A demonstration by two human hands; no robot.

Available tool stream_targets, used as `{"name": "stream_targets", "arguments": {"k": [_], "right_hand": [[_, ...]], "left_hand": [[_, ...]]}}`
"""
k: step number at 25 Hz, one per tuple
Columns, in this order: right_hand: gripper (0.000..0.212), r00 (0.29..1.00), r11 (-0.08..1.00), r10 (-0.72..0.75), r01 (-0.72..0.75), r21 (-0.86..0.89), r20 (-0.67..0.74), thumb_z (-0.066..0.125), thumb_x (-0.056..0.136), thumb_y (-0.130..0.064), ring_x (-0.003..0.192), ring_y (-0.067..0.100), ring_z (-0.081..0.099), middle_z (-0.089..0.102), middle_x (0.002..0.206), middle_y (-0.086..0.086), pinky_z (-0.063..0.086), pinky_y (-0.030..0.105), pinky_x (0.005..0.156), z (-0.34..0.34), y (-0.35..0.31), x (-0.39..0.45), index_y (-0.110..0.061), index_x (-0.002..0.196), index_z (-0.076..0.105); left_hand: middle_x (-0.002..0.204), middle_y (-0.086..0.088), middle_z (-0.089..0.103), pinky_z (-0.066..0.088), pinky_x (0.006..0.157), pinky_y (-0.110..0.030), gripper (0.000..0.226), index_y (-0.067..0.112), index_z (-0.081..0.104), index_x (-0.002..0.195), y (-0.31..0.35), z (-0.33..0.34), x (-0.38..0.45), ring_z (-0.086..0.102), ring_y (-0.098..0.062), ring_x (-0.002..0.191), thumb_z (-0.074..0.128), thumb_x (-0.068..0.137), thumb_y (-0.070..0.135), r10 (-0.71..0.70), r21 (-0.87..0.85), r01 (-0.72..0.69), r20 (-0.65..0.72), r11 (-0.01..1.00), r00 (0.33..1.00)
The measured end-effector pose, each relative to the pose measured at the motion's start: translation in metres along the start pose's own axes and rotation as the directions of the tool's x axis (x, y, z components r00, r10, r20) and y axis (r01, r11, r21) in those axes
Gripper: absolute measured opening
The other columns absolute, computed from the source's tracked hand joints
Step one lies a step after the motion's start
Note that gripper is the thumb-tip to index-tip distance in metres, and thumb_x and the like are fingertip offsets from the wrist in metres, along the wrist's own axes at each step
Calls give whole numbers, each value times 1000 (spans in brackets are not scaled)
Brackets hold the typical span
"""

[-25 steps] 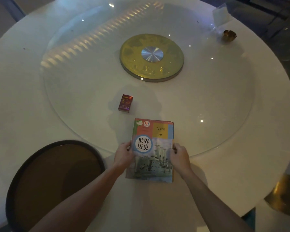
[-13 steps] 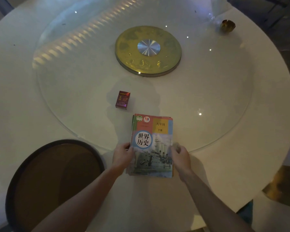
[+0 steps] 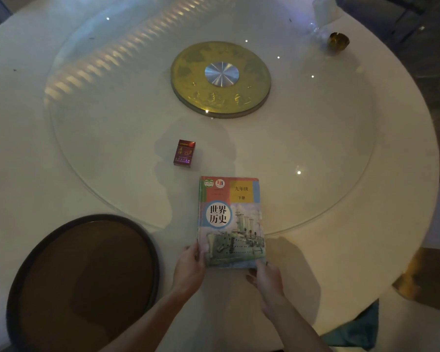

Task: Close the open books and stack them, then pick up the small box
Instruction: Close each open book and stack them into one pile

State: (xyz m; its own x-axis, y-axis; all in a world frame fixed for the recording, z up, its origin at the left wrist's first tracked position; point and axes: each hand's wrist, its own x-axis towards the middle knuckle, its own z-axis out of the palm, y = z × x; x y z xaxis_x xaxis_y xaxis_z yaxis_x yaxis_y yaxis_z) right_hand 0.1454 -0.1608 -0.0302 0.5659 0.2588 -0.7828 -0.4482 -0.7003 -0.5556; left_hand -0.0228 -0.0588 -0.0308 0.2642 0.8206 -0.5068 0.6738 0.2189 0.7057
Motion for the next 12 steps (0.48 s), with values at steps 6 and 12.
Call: {"name": "stream_targets", "arguments": {"k": [6,12], "right_hand": [[11,989,930,141,-143,338,31,54,99,-1,90,32,65,66,98,21,61,41,73,-6,-10,11,2,101,64],[11,982,915,165,-187,359,89,57,98,0,68,26,60,62,82,19,60,32,49,-20,-26,10,2,89,64]], "left_hand": [[89,9,75,58,75,-35,22,23,75,114,8,-1,-6,70,-4,83,59,99,29,-133,-194,123,-35,973,991],[78,18,79,64,76,-41,14,38,76,87,17,-6,0,76,-3,76,65,95,41,-189,-279,185,14,942,982]]}}
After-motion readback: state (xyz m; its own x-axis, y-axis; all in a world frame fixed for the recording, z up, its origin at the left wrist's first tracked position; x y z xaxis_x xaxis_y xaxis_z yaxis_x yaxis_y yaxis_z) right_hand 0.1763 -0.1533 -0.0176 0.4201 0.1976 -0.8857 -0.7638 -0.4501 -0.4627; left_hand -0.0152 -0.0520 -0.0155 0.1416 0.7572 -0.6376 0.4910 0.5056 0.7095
